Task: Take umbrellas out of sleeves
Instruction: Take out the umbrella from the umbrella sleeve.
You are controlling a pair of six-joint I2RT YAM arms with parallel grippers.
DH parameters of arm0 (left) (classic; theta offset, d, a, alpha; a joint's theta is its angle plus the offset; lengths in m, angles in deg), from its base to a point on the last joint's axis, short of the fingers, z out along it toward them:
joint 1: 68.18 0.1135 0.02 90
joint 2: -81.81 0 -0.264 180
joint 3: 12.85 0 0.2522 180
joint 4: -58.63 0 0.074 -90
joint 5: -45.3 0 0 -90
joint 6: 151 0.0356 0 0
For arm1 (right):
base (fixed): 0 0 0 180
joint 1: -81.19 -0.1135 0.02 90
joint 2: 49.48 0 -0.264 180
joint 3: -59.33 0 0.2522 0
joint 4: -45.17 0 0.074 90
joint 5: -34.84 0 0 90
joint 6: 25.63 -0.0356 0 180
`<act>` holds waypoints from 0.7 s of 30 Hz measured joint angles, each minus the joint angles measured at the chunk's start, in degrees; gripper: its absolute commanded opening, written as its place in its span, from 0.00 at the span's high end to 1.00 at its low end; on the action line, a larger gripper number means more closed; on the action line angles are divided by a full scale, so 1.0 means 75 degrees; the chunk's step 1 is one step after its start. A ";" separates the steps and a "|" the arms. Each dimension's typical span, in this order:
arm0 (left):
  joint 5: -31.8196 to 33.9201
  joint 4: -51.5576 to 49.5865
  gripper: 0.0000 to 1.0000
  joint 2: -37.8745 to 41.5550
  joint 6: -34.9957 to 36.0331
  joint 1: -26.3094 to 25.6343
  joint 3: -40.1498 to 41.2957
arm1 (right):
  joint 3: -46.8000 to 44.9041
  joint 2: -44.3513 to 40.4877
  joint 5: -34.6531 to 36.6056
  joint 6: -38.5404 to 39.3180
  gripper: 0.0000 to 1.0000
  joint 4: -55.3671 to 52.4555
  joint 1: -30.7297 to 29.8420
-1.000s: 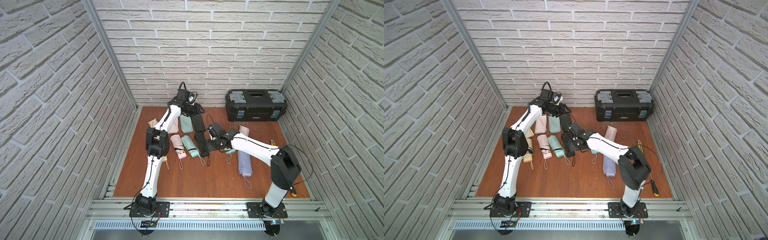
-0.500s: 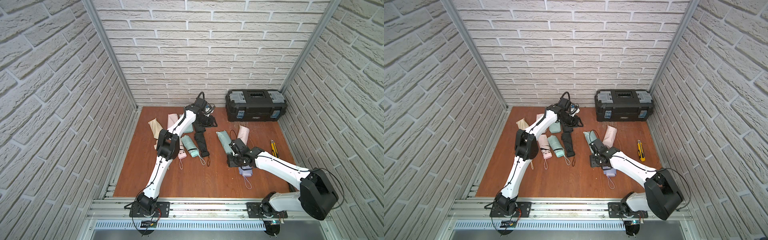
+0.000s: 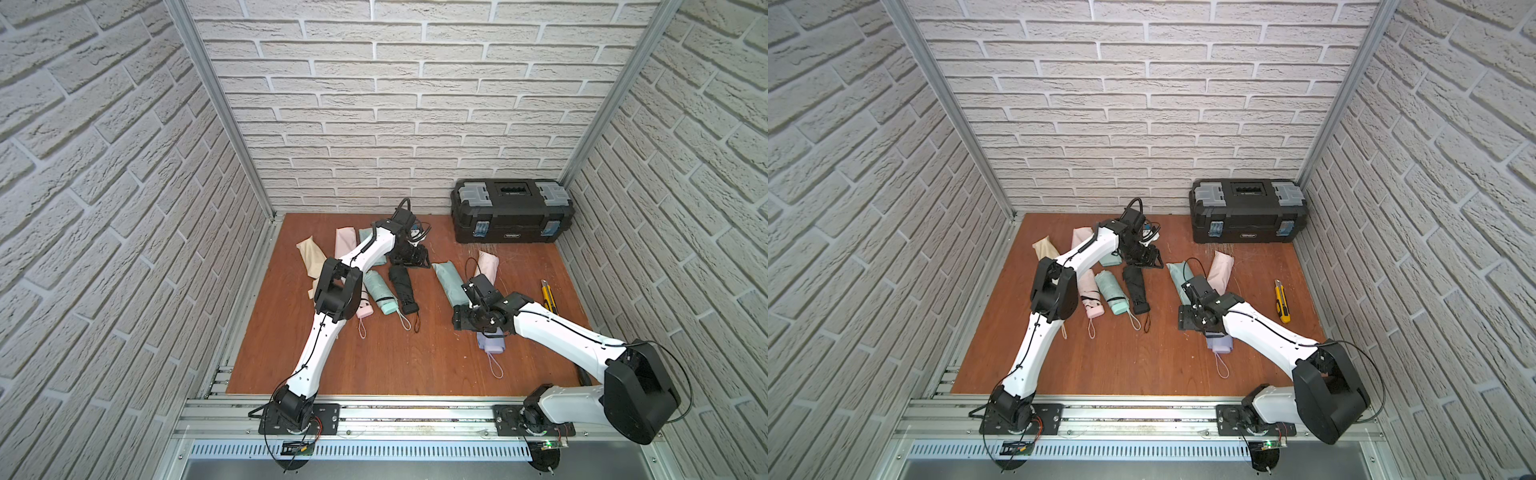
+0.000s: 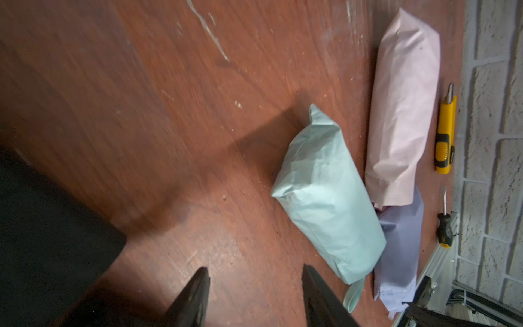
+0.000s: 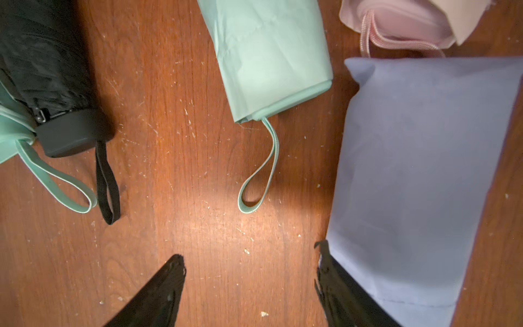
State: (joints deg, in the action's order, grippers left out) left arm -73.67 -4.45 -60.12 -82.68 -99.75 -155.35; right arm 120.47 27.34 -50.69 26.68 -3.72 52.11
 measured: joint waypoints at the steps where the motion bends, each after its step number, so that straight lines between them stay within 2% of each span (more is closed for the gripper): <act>1: 0.0006 0.0038 0.45 0.0003 0.0003 -0.0032 0.0000 | 0.0058 0.0079 0.0000 -0.0073 0.25 0.0000 0.0000; 4: 0.0026 0.0137 0.45 0.0047 0.0009 -0.0087 0.0000 | 0.0114 0.0344 0.0000 -0.0291 0.27 0.0026 0.0000; 6: 0.0041 0.0181 0.45 0.0090 0.0003 -0.0114 0.0000 | 0.0122 0.0551 0.0015 -0.0405 0.33 0.0020 0.0000; 12: 0.0070 0.0268 0.46 0.0286 0.0006 -0.0128 0.0052 | 0.0472 0.1384 0.0245 -0.0647 0.40 0.0000 -0.0082; 21: 0.0152 0.0571 0.45 0.1026 0.0023 -0.0128 0.0775 | 0.1215 0.2588 0.0941 -0.0933 0.55 -0.0029 -0.0329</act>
State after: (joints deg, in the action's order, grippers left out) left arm -72.53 -0.17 -52.43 -82.50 -100.71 -149.54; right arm 129.58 46.75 -43.63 19.68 -3.94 49.64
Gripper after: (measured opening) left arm 0.546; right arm 0.475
